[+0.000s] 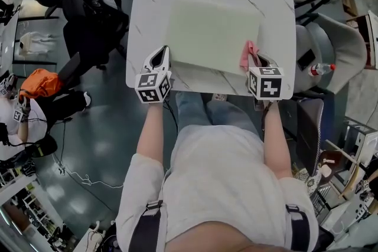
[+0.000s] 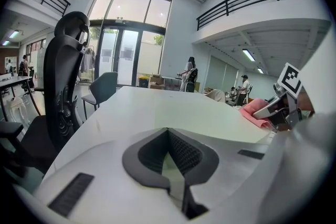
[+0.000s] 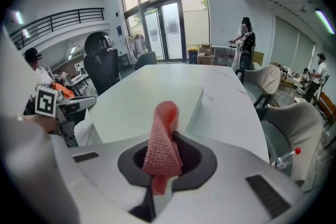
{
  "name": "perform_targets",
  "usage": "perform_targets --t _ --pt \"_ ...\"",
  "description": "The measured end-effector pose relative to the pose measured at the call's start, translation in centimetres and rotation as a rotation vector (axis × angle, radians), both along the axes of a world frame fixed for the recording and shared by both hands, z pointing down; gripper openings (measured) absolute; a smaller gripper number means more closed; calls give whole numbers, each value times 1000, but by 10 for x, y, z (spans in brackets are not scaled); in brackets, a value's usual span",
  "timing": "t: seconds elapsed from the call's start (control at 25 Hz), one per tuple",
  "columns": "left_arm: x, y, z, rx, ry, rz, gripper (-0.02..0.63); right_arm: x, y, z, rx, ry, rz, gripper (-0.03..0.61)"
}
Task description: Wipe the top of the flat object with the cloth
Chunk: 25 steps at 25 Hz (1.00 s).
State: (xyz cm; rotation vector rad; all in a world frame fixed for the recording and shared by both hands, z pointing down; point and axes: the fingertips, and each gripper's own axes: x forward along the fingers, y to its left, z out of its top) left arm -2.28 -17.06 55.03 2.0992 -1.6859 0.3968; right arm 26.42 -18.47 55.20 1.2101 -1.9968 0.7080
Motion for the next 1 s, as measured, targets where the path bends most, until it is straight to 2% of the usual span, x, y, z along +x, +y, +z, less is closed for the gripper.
perform_targets --t 0.32,0.68,0.92,1.0 --pt "1 1 -2 29 5 -31 12 3 32 -2 -7 -11 -22 28" --pt "3 3 -3 42 7 2 12 -1 61 1 -31 21 37 27" --pt "-1 12 -9 70 -70 21 12 1 60 4 -39 29 103 28" --pt "-7 16 -8 70 -67 24 12 0 60 4 -37 47 111 28"
